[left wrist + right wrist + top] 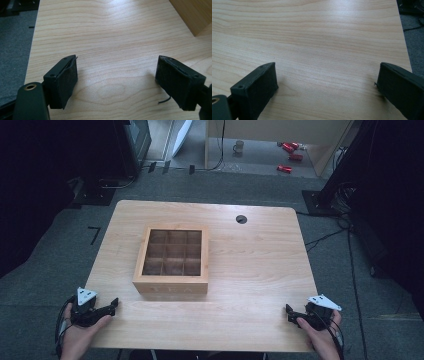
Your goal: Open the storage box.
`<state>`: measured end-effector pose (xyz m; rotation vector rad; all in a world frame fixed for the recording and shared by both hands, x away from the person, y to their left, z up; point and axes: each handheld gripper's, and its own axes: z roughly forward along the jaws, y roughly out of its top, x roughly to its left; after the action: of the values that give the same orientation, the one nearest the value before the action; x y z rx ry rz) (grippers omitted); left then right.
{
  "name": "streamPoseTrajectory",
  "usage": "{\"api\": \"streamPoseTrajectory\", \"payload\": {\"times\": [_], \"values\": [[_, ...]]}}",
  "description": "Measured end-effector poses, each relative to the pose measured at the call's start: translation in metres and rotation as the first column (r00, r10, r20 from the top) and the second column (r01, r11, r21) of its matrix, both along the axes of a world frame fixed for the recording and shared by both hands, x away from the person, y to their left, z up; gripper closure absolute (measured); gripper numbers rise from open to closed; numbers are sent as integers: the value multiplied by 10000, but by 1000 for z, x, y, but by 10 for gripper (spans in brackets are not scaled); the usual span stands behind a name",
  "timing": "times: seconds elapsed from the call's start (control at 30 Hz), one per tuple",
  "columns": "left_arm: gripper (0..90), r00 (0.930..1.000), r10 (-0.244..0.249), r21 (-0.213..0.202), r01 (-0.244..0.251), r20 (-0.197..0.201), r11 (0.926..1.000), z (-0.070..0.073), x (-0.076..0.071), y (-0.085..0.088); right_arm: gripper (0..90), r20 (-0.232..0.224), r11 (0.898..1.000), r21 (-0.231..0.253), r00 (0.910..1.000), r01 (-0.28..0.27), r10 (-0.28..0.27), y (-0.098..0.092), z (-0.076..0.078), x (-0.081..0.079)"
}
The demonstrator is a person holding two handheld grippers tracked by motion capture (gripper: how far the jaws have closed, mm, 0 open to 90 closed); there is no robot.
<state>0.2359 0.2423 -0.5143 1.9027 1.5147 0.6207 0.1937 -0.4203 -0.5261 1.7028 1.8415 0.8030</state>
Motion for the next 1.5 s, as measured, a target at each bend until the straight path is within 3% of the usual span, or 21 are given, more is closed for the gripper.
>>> {"api": "streamPoseTrajectory", "payload": {"times": [0.07, 0.27, 0.53, 1.07, 1.33, 1.43, 1.5], "values": [[185, 9995, -192, -444, 202, 245, 9988, 6, -1, -4, 27, 19, 10000, -9, 10000, -23, 23, 0, 0, 0], [185, 9950, -627, -835, 692, 781, 9941, 21, -5, -17, 26, 17, 10000, -7, 10000, -19, 19, 0, 0, 0], [205, 9869, -1190, -872, 1287, 1088, 9878, 34, -1, -38, 27, 17, 10000, -8, 10000, -22, 22, 0, 0, 0], [254, 9685, -2175, -1072, 2305, 1209, 9671, 48, 7, -67, 26, 37, 10000, 59, 10000, 72, -72, 0, 0, 1], [363, 9649, -2361, -1086, 2484, 1148, 9626, 50, 13, -73, 32, 73, 9997, 124, 9997, 219, -220, -1, 3, 1], [401, 9611, -2520, -1208, 2650, 1133, 9566, 51, 17, -76, 31, 160, 9997, 105, 9996, 217, -218, 1, 6, 0], [429, 9615, -2517, -1166, 2640, 1103, 9574, 51, 19, -78, 34, 318, 9998, 76, 9993, 192, -194, 2, 10, 0]]}}
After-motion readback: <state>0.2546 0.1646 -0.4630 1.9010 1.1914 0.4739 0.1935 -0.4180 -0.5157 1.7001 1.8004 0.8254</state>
